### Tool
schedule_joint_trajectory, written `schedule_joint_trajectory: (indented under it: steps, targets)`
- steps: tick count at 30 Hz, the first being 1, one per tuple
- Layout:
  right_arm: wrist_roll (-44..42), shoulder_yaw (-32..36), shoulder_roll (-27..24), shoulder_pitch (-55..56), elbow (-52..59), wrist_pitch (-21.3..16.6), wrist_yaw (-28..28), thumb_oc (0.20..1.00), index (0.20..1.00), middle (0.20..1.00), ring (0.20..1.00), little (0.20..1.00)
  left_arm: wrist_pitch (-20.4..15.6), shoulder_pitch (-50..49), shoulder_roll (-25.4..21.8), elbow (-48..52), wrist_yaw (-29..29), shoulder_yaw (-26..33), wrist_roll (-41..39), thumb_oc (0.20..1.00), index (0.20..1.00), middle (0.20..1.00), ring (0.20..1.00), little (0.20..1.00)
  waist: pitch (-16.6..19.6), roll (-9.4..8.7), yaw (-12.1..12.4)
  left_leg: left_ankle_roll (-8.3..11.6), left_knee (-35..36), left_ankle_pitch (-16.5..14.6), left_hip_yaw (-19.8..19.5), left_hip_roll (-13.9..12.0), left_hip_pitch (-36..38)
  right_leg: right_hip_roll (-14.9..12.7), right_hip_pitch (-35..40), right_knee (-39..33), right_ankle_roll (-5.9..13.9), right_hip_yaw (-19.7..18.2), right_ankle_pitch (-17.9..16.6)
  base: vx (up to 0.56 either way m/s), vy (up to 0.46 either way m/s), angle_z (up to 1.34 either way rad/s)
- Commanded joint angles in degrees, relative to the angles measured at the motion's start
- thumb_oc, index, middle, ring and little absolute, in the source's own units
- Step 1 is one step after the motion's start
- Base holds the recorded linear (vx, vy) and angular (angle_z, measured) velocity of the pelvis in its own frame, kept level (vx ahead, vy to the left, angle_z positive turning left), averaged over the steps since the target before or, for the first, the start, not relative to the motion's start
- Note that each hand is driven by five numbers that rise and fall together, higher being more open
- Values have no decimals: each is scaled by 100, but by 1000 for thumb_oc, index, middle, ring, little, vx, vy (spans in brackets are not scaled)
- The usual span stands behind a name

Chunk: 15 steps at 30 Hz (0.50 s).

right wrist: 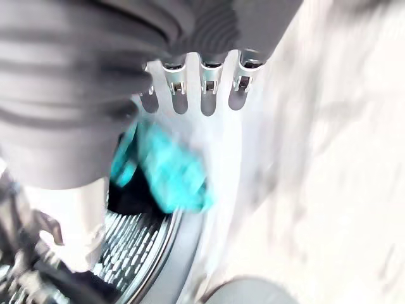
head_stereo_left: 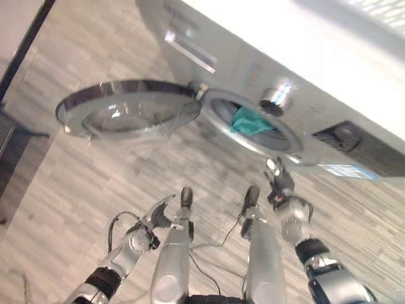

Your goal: Grab the laundry basket,head to the washer,open it,put in the laundry and shut it.

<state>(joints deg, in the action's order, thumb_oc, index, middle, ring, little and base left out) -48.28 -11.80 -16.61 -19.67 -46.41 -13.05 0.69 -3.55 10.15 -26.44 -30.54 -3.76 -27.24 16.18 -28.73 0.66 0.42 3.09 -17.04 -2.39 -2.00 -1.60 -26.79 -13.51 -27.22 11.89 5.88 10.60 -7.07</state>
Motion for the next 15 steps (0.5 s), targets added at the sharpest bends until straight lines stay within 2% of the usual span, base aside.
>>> schedule_joint_trajectory:
  steps: [1,2,3,4,5,6,7,8,9,10,11,12,13,15]
  targets:
    - [797,-116,-48,94,-18,361,-224,1000,1000,1000,1000,1000,-15,-530,-13,-111,84,107,302,1000,1000,1000,1000,1000,270,-45,183,-71,-195,-585,70,76,29,-335,369,-340,522,-253,176,0,80,-33]
    - [797,-116,-48,94,-18,361,-224,1000,1000,1000,1000,1000,-15,-530,-13,-111,84,107,302,1000,1000,1000,1000,1000,270,-45,183,-71,-195,-585,70,76,29,-335,369,-340,522,-253,176,58,235,-56]
    - [1748,-367,-35,764,-403,710,-409,1000,1000,1000,1000,1000,57,-392,183,-986,46,187,476,1000,1000,1000,1000,1000,640,-134,36,-201,-136,-697,136,274,461,-526,773,-542,578,-323,41,68,291,-47]
    - [1993,-428,-41,898,-482,762,-457,1000,1000,1000,1000,1000,48,-389,204,-1178,9,213,491,1000,1000,1000,1000,1000,694,-121,-10,-254,-65,-663,146,292,597,-538,773,-398,584,-327,28,65,346,6]
    - [2112,-490,-19,942,-602,793,-493,1000,1000,1000,1000,1000,67,-353,235,-1367,-34,225,495,1000,1000,1000,1000,1000,734,-99,-27,-301,-25,-628,166,279,701,-476,786,-229,557,-313,116,-56,263,19]
    - [2412,-601,30,1093,-804,831,-504,1000,1000,1000,1000,1000,92,-320,352,-1871,-61,261,425,1000,1000,1000,1000,1000,844,-53,-24,-415,145,-498,265,217,952,-238,888,488,390,-219,480,-85,324,-18]
    - [2672,-654,123,1181,-1161,883,-520,1000,1000,1000,1000,1000,133,-335,478,-2413,-43,365,235,1000,1000,1000,1000,1000,1055,-22,54,-502,413,-370,411,191,1192,7,1105,986,282,121,839,-79,266,-79]
    - [2674,-653,123,1181,-1167,877,-521,1000,1000,1000,1000,1000,124,-330,485,-2429,-51,361,234,1000,1000,1000,1000,1000,1032,-31,57,-499,431,-370,417,198,1230,-3,1120,1014,281,113,865,41,179,-99]
    - [2890,-648,214,1268,-1428,888,-546,1000,1000,1000,1000,1000,142,-413,637,-2949,-38,482,92,1000,1000,1000,1000,1000,1282,-32,159,-531,700,-282,556,195,1507,147,1466,1165,179,483,1145,59,62,-71]
    - [2890,-647,214,1268,-1428,888,-546,1000,1000,1000,1000,1000,142,-412,637,-2950,-38,482,92,1000,1000,1000,1000,1000,1278,-32,159,-531,702,-281,556,196,1512,146,1470,1164,180,483,1145,43,82,-75]
    - [3074,-650,288,1328,-1703,912,-507,1000,1000,1000,1000,1000,158,-544,767,-3381,-31,648,-58,1000,1000,1000,1000,1000,1544,-50,261,-563,902,-157,719,169,1650,271,1833,1156,126,738,1334,-14,16,-54]
    - [3074,-650,288,1328,-1703,912,-507,1000,1000,1000,1000,1000,158,-544,767,-3381,-31,648,-58,1000,1000,1000,1000,1000,1544,-50,261,-563,902,-157,719,169,1650,271,1833,1156,126,738,1334,-51,-7,-40]
    - [3108,-636,386,1367,-1938,910,-495,1000,1000,1000,1000,1000,159,-604,895,-3682,-42,759,-175,1000,1000,1000,1000,1000,1749,-89,321,-571,1057,-58,837,151,1733,429,2071,987,134,674,1397,-35,-23,-27]
    - [3094,-616,410,1376,-2027,924,-473,1000,1000,1000,1000,1000,152,-652,944,-3779,-34,799,-215,1000,1000,1000,1000,1000,1857,-123,379,-565,1138,-15,922,163,1744,494,2287,761,125,629,1427,-38,-29,-44]
